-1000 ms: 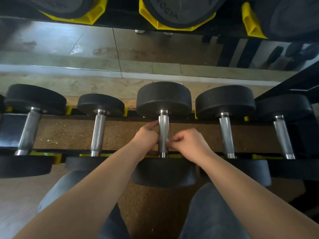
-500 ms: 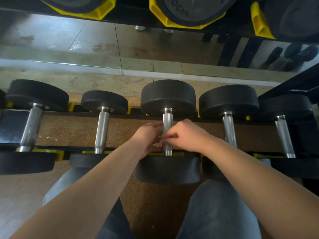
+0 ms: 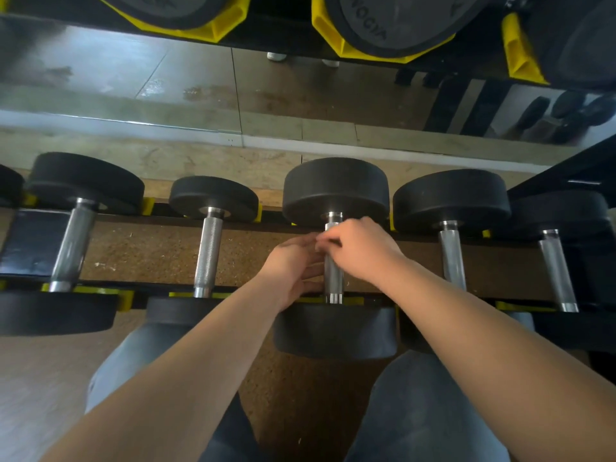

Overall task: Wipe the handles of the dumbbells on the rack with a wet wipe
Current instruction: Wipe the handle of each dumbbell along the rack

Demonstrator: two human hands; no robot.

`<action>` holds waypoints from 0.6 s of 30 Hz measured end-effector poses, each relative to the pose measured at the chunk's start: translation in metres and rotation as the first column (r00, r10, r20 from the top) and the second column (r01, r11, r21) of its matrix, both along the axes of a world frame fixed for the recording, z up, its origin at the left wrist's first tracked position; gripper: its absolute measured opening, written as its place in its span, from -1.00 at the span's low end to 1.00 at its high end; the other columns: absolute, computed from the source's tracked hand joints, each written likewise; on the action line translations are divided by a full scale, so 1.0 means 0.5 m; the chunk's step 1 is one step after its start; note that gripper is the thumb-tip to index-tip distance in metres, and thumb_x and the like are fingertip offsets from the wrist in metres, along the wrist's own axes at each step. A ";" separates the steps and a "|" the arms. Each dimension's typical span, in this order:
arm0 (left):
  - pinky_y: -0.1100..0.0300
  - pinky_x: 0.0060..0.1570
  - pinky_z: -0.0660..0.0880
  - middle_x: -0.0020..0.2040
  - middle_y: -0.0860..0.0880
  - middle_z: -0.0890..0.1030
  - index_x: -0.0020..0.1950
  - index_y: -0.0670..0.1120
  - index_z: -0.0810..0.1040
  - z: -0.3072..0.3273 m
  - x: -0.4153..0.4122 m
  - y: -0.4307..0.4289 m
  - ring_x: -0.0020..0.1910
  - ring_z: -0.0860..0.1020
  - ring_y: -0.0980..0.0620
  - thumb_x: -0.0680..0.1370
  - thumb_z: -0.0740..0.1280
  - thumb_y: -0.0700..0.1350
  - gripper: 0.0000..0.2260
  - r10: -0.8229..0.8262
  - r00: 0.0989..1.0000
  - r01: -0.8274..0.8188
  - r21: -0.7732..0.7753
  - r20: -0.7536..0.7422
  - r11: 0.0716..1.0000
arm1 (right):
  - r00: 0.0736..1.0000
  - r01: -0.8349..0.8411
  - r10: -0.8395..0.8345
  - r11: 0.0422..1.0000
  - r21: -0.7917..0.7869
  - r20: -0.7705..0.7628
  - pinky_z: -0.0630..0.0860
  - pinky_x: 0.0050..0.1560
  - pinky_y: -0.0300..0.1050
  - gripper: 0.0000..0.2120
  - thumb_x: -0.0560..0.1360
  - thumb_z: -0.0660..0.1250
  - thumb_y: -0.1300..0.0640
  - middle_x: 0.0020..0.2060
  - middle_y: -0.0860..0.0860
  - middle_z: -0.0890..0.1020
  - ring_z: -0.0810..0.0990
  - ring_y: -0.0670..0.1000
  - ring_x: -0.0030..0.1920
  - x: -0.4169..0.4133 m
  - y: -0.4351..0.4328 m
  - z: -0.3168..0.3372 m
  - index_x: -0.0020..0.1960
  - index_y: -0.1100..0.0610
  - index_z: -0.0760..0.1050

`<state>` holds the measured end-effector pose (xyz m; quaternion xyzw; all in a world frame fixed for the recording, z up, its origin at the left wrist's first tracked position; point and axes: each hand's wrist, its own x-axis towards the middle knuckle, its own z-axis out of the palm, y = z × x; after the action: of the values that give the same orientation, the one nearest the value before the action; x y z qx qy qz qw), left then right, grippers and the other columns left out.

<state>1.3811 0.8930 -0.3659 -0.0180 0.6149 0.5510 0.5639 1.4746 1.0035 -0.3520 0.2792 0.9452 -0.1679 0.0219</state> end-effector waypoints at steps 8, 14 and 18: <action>0.05 0.07 0.66 0.13 -0.17 0.69 0.22 -0.17 0.60 -0.013 -0.022 -0.016 0.06 0.70 -0.09 0.64 0.31 -0.31 -0.81 0.040 0.998 -0.041 0.015 0.050 0.999 | 0.985 -0.045 0.048 0.999 -0.023 0.165 0.65 -0.01 -0.02 -0.74 0.64 0.27 -0.07 0.13 0.03 0.68 0.66 0.01 0.01 0.021 -0.031 -0.005 0.28 -0.13 0.61; 0.02 0.22 0.62 0.15 -0.15 0.69 0.13 -0.12 0.66 -0.018 -0.033 -0.033 0.12 0.69 -0.05 0.57 0.43 -0.30 -0.83 -0.041 0.999 0.041 0.018 0.006 0.999 | 0.954 0.244 -0.283 0.927 -0.287 -0.103 0.53 -0.28 -0.27 -0.82 0.54 0.46 -0.03 -0.06 -0.08 0.60 0.60 -0.13 -0.17 0.022 -0.037 -0.026 0.10 -0.15 0.54; 0.05 0.18 0.63 0.08 -0.10 0.72 0.20 -0.11 0.63 -0.014 -0.036 -0.016 0.07 0.70 -0.02 0.60 0.43 -0.17 -0.82 -0.039 0.999 0.039 -0.016 -0.003 0.999 | 0.931 0.266 -0.315 0.931 -0.252 -0.183 0.58 -0.17 -0.18 -0.92 0.54 0.47 0.01 -0.24 -0.15 0.61 0.59 -0.19 -0.23 0.019 -0.035 -0.016 -0.07 -0.08 0.56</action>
<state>1.3630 0.8849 -0.3729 -0.0096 0.6205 0.5349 0.5733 1.4839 0.9859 -0.3598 0.3921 0.8647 -0.3043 -0.0772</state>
